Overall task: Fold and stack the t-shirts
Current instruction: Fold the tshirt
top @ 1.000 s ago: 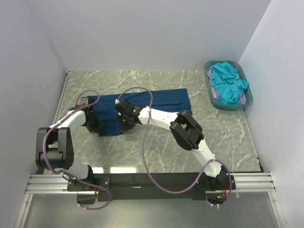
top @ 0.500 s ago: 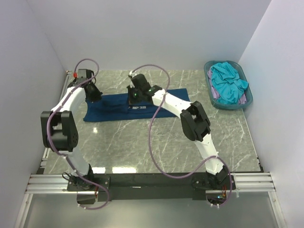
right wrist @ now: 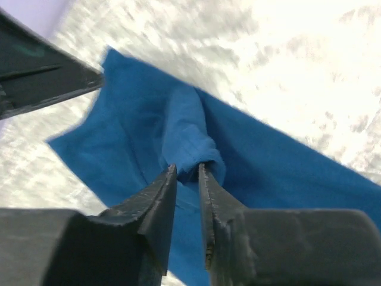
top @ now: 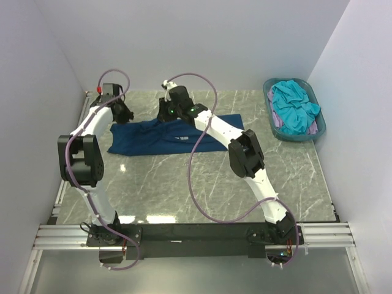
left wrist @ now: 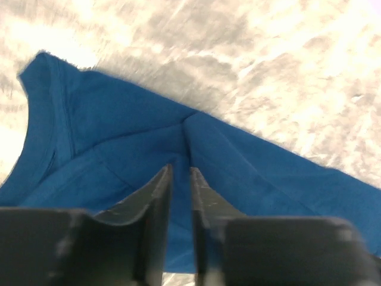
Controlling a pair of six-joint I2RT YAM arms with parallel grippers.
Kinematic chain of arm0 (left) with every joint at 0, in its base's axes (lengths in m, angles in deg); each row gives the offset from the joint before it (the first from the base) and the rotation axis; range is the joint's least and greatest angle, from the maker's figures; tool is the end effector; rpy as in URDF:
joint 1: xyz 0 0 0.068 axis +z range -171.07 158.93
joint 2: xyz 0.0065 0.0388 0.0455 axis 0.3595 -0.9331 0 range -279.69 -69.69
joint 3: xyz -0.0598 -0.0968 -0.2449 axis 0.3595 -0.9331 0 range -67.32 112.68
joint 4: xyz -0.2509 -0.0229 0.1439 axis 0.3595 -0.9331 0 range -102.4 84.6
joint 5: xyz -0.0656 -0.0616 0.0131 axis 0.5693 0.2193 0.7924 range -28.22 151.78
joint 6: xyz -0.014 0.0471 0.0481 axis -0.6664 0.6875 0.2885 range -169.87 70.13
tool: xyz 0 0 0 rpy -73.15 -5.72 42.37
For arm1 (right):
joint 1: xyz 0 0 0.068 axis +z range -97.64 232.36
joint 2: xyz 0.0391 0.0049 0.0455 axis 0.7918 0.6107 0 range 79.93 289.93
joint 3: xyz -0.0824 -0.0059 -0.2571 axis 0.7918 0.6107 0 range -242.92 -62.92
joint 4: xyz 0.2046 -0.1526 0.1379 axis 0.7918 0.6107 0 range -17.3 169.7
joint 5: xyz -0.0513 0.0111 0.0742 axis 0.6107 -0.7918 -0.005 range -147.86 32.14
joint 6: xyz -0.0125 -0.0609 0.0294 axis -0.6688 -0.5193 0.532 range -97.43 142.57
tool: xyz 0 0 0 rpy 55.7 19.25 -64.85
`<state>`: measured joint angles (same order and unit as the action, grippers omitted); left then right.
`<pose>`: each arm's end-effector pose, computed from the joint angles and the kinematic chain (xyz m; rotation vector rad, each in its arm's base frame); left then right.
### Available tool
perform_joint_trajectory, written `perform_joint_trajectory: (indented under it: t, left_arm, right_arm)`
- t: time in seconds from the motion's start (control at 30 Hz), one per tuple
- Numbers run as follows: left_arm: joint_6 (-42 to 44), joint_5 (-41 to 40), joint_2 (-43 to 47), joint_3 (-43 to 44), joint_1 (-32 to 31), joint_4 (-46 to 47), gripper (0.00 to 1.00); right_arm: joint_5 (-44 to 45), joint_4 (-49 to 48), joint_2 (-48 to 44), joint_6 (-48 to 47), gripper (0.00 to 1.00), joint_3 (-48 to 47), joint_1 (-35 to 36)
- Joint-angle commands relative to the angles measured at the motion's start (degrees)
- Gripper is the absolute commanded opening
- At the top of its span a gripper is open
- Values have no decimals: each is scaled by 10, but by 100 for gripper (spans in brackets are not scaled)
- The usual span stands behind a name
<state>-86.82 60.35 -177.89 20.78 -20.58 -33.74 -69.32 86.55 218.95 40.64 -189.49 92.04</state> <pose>0.4667 0.0054 0.2263 -0.7917 2.3004 -0.2599 0.4656 0.4008 0.2270 -0.5273 2.0572 0.8221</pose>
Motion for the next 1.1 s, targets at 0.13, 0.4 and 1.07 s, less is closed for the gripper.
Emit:
perform_joint_trajectory:
  t: [0.13,0.4,1.07]
  left_arm:
    - [-36,-33,80,-121,33,-15,52]
    - [-25,-86,156,-181,72,-66,68]
    - [-34,-108,69,-140,72,-117,61]
  right_arm:
    - [25,18,-62,-2,37,75,-21]
    - [67,27,-246,2,45,300,-79]
    - [106,24,-407,68,47,609,-277]
